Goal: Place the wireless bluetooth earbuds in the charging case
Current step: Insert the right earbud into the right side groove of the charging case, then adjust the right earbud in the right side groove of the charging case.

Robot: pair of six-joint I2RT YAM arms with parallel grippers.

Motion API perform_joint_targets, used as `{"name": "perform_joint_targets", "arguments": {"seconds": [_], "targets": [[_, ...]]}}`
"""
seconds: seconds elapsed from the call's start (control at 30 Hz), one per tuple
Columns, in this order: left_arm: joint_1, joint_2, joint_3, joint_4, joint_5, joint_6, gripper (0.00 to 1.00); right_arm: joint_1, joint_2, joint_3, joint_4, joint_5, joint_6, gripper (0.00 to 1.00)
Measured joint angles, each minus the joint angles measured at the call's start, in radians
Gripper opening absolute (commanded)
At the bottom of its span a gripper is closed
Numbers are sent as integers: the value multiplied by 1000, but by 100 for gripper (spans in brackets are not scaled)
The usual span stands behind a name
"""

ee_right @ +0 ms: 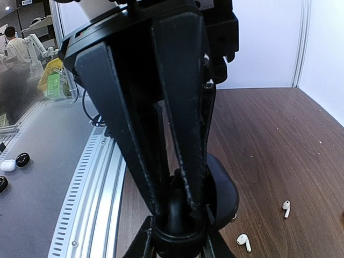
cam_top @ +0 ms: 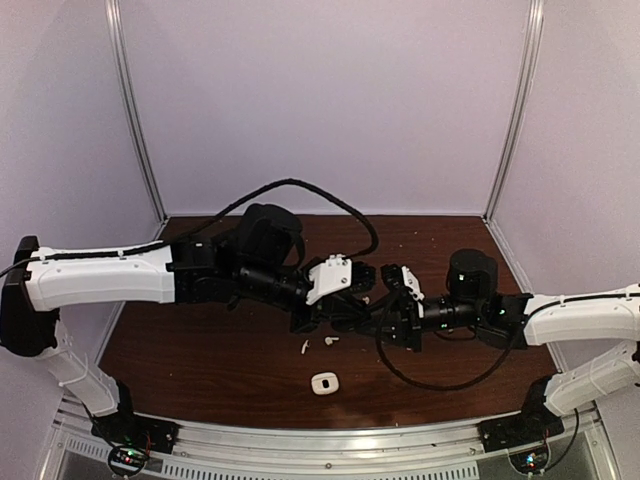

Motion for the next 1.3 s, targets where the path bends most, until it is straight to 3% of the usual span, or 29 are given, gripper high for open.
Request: {"name": "perform_joint_targets", "arguments": {"seconds": [0.93,1.3], "targets": [[-1,-38,13,-40,14,-7,11,6,-5,0,24,4,4,0],[0,2,31,-51,27,-14,0,7,-16,-11,8,19,4,0]]}}
